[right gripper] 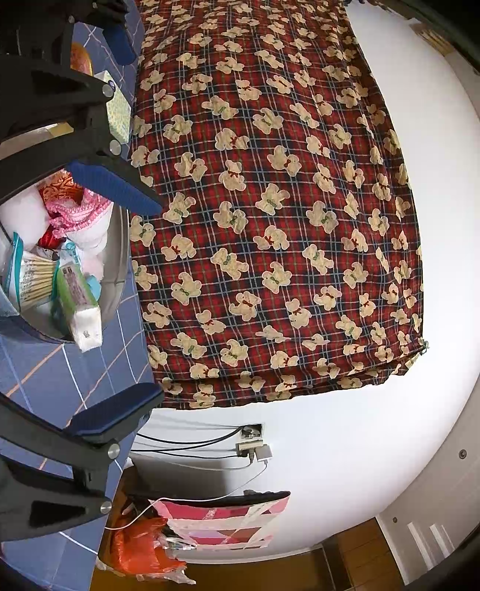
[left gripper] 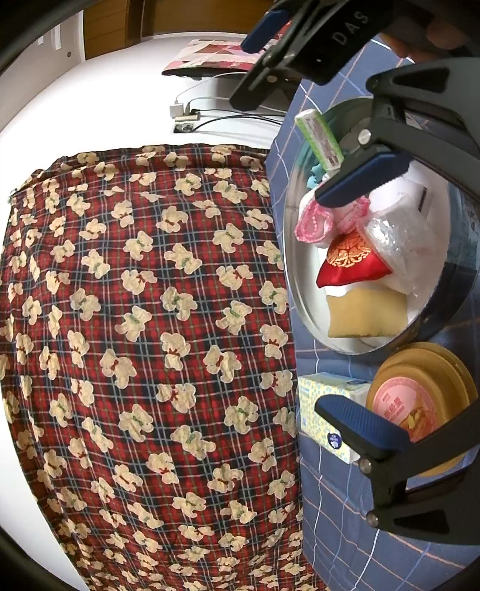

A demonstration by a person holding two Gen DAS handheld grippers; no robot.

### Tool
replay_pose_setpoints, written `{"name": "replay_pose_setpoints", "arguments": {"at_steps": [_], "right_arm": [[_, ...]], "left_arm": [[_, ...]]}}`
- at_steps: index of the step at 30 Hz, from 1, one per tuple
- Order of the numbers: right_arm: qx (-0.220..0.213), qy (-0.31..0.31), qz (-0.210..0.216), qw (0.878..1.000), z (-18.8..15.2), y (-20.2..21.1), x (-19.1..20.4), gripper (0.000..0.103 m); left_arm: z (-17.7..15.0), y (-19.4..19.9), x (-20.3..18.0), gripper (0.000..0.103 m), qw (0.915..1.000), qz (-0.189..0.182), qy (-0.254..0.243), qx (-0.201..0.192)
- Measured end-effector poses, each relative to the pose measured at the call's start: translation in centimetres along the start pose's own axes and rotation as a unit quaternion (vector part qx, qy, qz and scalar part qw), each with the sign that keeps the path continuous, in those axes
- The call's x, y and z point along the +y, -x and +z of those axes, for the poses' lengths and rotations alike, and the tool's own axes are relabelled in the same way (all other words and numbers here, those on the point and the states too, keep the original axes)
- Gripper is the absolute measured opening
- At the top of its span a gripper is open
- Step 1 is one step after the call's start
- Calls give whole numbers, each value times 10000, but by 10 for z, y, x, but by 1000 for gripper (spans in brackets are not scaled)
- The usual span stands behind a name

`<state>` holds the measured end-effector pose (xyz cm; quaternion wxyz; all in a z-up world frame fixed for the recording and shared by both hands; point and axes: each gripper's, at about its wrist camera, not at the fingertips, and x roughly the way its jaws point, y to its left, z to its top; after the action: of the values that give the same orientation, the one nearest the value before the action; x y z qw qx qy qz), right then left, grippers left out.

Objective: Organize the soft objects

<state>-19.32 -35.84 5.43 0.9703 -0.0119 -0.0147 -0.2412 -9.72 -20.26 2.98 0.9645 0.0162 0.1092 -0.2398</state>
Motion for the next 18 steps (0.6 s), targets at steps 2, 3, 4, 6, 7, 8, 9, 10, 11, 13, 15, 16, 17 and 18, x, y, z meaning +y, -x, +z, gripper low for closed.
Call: {"name": "replay_pose_setpoints", "arguments": {"at_steps": [2,3,4,6,7,8,9,10,11,13,15,16,17,18], "right_arm": [[-5,2,0,10000,0,0,0,94],[-12,1,-4,10000,0,0,0,94],[-3,0,-2,10000,0,0,0,94],[6,-4,-14,10000,0,0,0,95],[9,-8,-12,10000,0,0,-1,95],[15,-18,-13,10000,0,0,-1,95],[12,-19,-15,10000,0,0,-2,95],[10,-20,-19,10000,0,0,-1,95],[7,-18,-15,10000,0,0,-2,95],[2,-15,-13,10000,0,0,-2,95],[-6,-12,-16,10000,0,0,-1,95],[-1,-13,-12,10000,0,0,-2,95],[4,-15,-9,10000,0,0,-2,95],[6,-14,-10,10000,0,0,-2,95]], "left_arm": [[0,0,0,102,10000,4,-10,-3],[0,-1,0,102,10000,5,1,-6],[0,-1,-1,102,10000,10,6,2],[0,-1,-1,102,10000,2,8,13],[0,0,-1,102,10000,8,10,12],[0,0,0,103,10000,21,3,6],[0,-1,0,102,10000,51,-1,7],[-1,-1,0,103,10000,74,-1,24],[-1,-2,-1,102,10000,37,-7,48],[-2,-3,-1,102,9999,17,-32,95],[-2,-2,-2,103,9999,51,-74,79],[-2,-2,-2,102,9999,63,-81,69],[-2,-1,-2,102,9999,76,-89,58],[-2,-1,-3,103,9999,81,-92,55]]}}
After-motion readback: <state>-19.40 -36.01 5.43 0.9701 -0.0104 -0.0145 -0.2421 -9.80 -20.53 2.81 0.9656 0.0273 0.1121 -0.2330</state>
